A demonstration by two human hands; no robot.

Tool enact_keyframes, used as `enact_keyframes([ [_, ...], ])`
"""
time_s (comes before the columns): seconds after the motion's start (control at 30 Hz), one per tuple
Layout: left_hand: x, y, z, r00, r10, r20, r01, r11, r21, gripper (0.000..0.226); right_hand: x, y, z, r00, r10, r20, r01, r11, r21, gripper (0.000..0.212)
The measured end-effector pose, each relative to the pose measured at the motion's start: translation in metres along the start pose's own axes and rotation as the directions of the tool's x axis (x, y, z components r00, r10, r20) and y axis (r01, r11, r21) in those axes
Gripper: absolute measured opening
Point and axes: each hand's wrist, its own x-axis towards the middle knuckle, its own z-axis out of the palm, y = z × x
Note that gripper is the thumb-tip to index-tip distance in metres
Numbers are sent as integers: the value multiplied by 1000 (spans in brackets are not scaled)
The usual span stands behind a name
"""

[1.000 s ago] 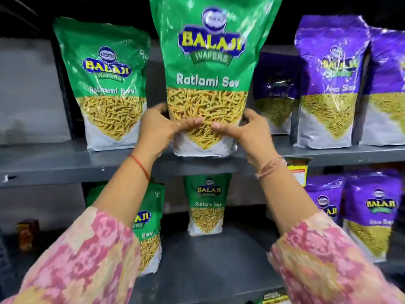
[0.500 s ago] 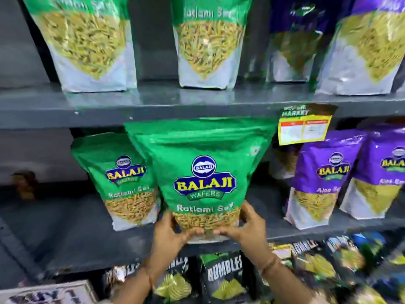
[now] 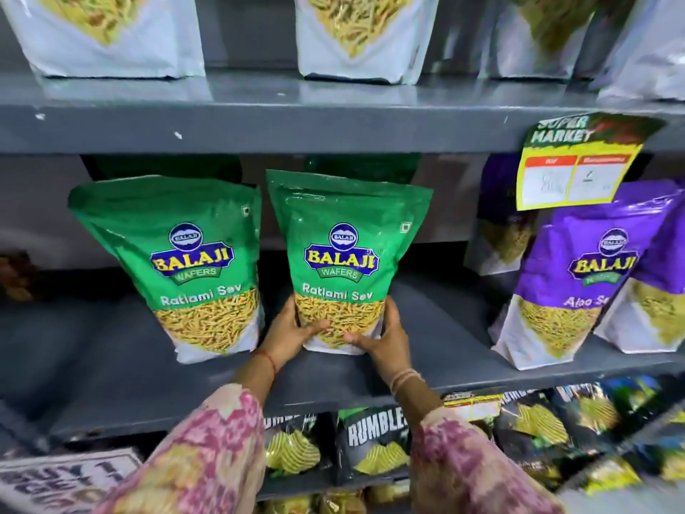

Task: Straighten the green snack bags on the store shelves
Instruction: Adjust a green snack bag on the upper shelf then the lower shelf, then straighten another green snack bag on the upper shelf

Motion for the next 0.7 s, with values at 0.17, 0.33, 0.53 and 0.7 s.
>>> enact_keyframes([
  [0.17, -52, 10, -11, 936, 211, -281, -102, 928, 358, 62, -52, -27, 9, 871, -475, -126, 370, 803, -468, 75],
  [0.33, -86, 101, -50, 645, 664, -378, -384, 710, 590, 31, -76, -165, 50, 400, -913, -76, 864, 404, -302, 54],
  [0.53, -98, 250, -176, 265, 728, -632, -540, 656, 528, 28, -19, -353, 67, 570, -821, -32, 806, 566, -174, 71],
  [0.7, -51, 291, -250, 690, 371, -621, -307, 927, 214, 54, 60, -404, 97, 906, -248, 343, 311, 940, -142, 91],
])
